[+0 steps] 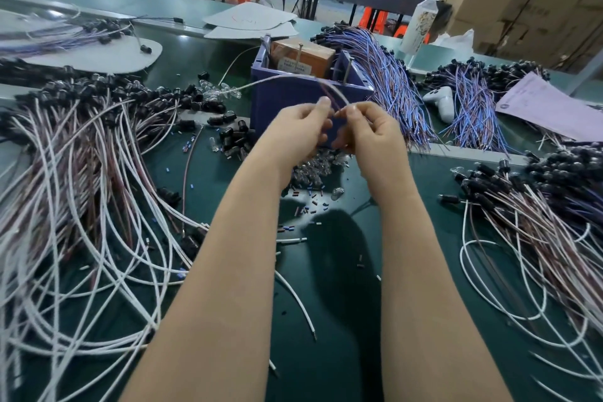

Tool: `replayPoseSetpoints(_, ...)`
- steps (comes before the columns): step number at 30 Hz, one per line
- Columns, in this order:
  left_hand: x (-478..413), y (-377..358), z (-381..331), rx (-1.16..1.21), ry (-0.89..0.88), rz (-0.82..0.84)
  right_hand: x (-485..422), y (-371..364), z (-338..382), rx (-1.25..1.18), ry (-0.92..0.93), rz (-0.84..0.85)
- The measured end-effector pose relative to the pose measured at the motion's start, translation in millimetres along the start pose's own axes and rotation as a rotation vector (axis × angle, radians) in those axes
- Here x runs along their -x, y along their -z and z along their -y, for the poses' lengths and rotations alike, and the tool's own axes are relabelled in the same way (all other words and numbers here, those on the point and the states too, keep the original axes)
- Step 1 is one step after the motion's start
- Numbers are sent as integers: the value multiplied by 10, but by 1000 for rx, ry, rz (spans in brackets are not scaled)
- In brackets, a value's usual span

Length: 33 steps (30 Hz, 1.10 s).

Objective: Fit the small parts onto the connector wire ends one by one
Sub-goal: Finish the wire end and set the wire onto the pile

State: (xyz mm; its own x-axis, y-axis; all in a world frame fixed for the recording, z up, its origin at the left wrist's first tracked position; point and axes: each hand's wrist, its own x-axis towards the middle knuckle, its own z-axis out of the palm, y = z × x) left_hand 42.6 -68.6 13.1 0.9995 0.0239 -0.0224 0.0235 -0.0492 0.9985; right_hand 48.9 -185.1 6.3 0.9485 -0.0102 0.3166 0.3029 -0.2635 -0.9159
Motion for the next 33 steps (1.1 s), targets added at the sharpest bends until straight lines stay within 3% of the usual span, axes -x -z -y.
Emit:
replayPoseSetpoints(4, -7, -75, 0, 85, -115, -59, -8, 6, 10, 89, -56, 106)
replayPoseSetpoints(9, -29, -66, 39, 283, -103, -199, -31, 85, 20, 473, 23, 168)
replayPoseSetpoints(14, -82, -11, 70, 377, -126, -333, -8, 295, 60, 750, -255, 516)
replayPoseSetpoints(16, -75, -26, 93, 332, -145, -313, 7, 296, 52, 756, -307, 544)
replayPoseSetpoints(19, -68, -29, 99, 209, -182, -199, -38, 248, 30, 559, -225, 306)
replayPoseSetpoints(21, -50, -14, 99, 85, -183, -66, -74, 172, 84, 176, -130, 90)
replayPoseSetpoints(23, -18, -21, 96, -6, -160, 77, -101, 70, 131, -164, -87, 31)
replayPoseSetpoints(28, 28, -12, 94, -112, -87, 253, -90, -32, 30, -167, -95, 4)
replayPoseSetpoints(33, 39, -21, 50, -180, 31, 219, -82, -17, -12, -225, -205, -130)
